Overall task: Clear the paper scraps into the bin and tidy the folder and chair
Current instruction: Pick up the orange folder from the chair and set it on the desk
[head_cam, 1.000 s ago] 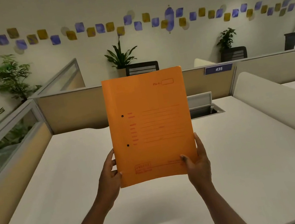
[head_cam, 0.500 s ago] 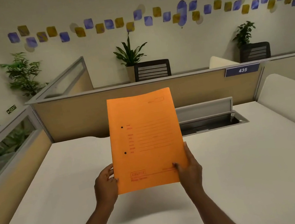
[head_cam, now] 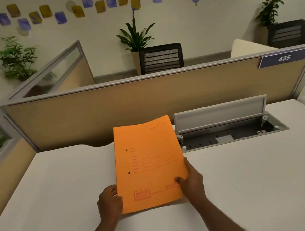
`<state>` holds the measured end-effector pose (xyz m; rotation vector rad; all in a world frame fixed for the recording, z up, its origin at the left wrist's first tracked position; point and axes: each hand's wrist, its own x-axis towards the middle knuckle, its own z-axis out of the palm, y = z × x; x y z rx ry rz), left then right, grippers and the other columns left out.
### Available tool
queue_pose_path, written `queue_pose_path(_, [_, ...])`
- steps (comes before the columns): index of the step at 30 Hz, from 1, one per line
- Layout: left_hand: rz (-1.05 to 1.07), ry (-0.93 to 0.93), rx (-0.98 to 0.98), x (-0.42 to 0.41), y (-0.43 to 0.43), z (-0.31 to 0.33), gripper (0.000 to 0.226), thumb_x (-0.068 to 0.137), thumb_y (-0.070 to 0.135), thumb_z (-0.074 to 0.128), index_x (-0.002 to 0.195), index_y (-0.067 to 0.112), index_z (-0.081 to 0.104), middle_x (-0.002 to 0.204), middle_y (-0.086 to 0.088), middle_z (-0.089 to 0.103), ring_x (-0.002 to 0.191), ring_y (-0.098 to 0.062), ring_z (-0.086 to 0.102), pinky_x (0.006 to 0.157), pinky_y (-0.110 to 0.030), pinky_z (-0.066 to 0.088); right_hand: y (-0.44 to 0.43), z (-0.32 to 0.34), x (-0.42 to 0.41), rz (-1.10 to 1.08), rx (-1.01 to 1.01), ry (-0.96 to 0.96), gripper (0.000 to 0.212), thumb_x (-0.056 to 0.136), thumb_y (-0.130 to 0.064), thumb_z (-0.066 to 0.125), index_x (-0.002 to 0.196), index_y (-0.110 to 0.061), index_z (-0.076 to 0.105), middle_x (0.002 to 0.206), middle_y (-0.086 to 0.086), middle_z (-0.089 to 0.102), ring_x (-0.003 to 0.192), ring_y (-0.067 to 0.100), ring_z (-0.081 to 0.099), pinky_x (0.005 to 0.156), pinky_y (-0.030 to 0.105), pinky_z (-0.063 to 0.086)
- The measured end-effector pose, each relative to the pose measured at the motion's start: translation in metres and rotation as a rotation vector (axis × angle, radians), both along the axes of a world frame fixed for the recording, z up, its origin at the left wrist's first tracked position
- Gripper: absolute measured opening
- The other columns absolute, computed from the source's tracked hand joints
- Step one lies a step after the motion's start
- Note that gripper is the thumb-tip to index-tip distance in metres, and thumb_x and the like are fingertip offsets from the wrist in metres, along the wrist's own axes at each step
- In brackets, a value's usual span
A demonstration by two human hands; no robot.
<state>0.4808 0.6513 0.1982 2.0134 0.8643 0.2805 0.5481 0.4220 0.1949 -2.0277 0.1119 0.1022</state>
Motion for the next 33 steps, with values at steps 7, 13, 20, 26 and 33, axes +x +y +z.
queue_pose_path(7, [0.005,0.035,0.059,0.025,0.016,-0.014,0.030,0.078,-0.006,0.058,0.105,0.005,0.067,0.107,-0.016,0.071,0.095,-0.032,0.064,0.081,-0.038,0.048,0.018,-0.022,0.028,-0.003,-0.040,0.083,0.071,0.087,-0.011,0.067,0.147,-0.008,0.028,0.139,0.015,0.049,0.128,0.034,0.045,0.106,0.044,0.037])
queue_pose_path(13, [0.052,0.026,0.091,0.040,0.024,-0.017,0.029,0.081,-0.002,0.063,0.109,0.004,0.067,0.112,-0.016,0.070,0.103,-0.033,0.063,0.092,-0.042,0.048,0.029,-0.030,0.044,0.005,-0.109,0.081,0.071,0.089,-0.017,0.066,0.147,-0.007,0.026,0.130,0.017,0.050,0.125,0.033,0.045,0.105,0.043,0.037])
queue_pose_path(20, [-0.003,0.016,0.135,0.044,0.023,-0.023,0.031,0.080,-0.001,0.066,0.111,0.000,0.065,0.113,-0.020,0.068,0.103,-0.036,0.063,0.093,-0.043,0.047,0.034,-0.034,0.057,0.052,-0.516,0.032,0.052,0.089,-0.045,0.059,0.132,-0.018,0.046,0.135,0.009,0.037,0.124,0.028,0.037,0.101,0.044,0.034])
queue_pose_path(26, [-0.092,0.041,0.142,0.033,0.019,-0.019,0.042,0.089,0.012,0.059,0.128,-0.002,0.050,0.129,-0.023,0.057,0.116,-0.039,0.056,0.100,-0.048,0.045,0.031,-0.040,0.043,0.041,-0.668,-0.100,0.041,0.093,-0.049,0.048,0.123,-0.021,0.049,0.128,0.004,0.045,0.117,0.024,0.040,0.097,0.041,0.032])
queue_pose_path(33, [-0.238,0.055,0.359,-0.010,0.002,-0.016,0.045,0.087,0.012,0.063,0.128,0.001,0.050,0.144,-0.022,0.041,0.130,-0.037,0.042,0.106,-0.046,0.039,0.034,-0.043,-0.004,0.088,-0.622,-0.242,0.025,0.095,-0.034,0.049,0.114,-0.020,0.058,0.123,0.003,0.051,0.111,0.025,0.045,0.093,0.041,0.033])
